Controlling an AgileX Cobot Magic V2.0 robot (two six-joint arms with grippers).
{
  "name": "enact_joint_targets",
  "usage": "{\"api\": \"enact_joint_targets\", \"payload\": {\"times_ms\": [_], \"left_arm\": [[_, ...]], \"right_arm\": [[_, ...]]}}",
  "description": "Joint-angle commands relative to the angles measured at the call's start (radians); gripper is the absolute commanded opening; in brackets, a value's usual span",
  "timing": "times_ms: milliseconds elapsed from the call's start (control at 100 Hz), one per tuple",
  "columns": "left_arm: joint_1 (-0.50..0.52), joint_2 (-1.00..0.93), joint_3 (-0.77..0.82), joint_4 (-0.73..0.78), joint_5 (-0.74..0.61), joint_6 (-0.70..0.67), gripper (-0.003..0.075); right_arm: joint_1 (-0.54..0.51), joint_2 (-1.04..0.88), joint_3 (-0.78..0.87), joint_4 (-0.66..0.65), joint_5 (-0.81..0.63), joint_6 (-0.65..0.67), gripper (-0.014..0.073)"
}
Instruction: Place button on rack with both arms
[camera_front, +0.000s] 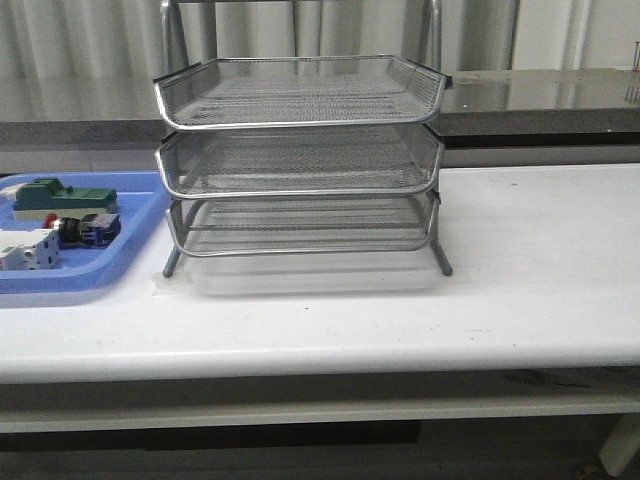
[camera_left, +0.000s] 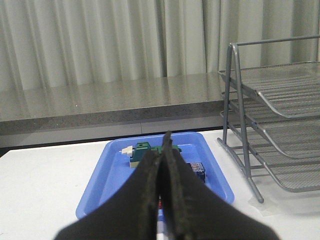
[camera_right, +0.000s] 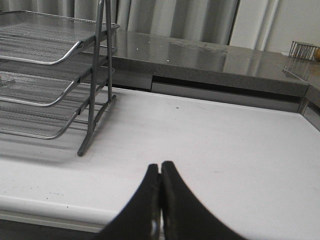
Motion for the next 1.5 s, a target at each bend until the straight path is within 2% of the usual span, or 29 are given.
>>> {"api": "enact_joint_targets", "payload": {"times_ms": [0,490,990,1250,1490], "left_arm": [[0.000,-0.033,0.034,0.001,-0.082,-0.007,-0.0020],[0.000,-0.033,0.034,0.001,-0.082,-0.007,-0.0020],[0.000,-0.033,0.034,0.001,-0.082,-0.007,-0.0020],[0.000,-0.033,0.034,0.001,-0.082,-0.007,-0.0020],[0.000,-0.033,0.034,0.001,-0.082,-0.007,-0.0020]], "right_arm": [[-0.003,-0.020,0.003,0.003,-0.085,-0.002,-0.0065],[-0.003,-0.020,0.003,0.003,-0.085,-0.002,-0.0065],[-0.003,-0.020,-0.002,0.003,-0.147,-0.002,-0.0065],[-0.003,-0.007,-0.116,0.003,-0.030,-0.001,-0.0065],[-0.003,0.144,-0.311,0.018,0.139,0.000,-0.0065]]}}
